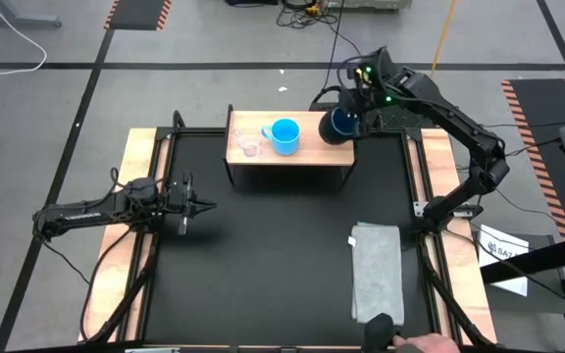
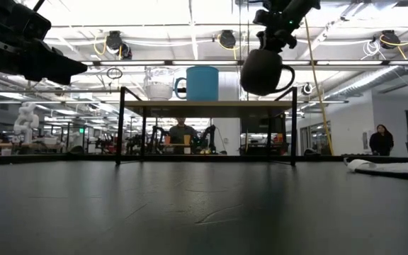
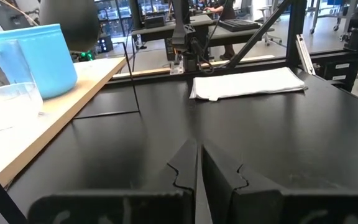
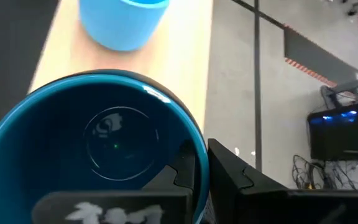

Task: Stack small to large cups/mugs on shelf
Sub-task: Put the black mug on the shelf

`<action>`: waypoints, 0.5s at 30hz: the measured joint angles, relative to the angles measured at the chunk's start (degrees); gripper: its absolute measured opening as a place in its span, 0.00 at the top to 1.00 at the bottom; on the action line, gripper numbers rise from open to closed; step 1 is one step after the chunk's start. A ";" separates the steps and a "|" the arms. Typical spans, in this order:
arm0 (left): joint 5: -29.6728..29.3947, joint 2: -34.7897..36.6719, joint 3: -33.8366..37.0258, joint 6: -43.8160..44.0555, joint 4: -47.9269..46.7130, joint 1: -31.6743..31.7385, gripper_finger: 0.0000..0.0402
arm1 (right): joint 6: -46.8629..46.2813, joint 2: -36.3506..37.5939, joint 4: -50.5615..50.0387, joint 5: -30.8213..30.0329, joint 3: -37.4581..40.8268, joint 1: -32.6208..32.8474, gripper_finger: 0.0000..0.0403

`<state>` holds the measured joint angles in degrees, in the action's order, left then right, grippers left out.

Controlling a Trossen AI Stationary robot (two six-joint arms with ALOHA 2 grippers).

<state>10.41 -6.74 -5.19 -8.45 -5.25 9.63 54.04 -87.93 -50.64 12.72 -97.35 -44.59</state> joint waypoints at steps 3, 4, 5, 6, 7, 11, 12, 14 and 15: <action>0.00 0.00 0.00 -0.18 -0.41 0.00 0.94 | 0.89 0.03 0.64 -1.07 -0.41 1.22 0.97; 0.00 0.00 0.00 -0.26 -0.52 0.00 0.94 | 0.86 0.13 0.62 -0.95 -0.67 1.46 0.97; 0.00 0.00 0.00 -0.26 -0.58 0.01 0.94 | 0.95 0.20 0.67 -0.98 -0.92 1.87 0.97; 0.00 0.00 0.00 -0.26 -0.62 0.01 0.94 | 1.19 0.23 0.91 -1.17 -1.05 2.33 0.97; 0.00 0.00 0.00 -0.26 -0.62 0.02 0.94 | 1.23 0.23 1.17 -1.45 -1.10 2.75 0.97; 0.00 0.01 0.00 -0.28 -0.75 0.02 0.94 | -0.21 -0.57 3.05 -1.04 -1.12 4.00 0.97; 0.02 0.01 0.00 -0.28 -0.83 0.00 0.94 | -0.31 -1.07 3.26 -0.86 -1.33 4.17 0.97; 0.02 0.00 0.00 -0.28 -1.10 0.00 0.94 | -0.41 -2.93 2.04 -2.21 -2.41 4.58 0.97; 0.04 0.02 0.00 -0.29 -1.20 0.02 0.94 | -0.20 -4.21 0.86 -3.69 -3.30 4.82 0.97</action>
<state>10.46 -6.72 -5.19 -8.74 -6.45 9.65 53.84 -92.15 -49.78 9.03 -100.65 -39.77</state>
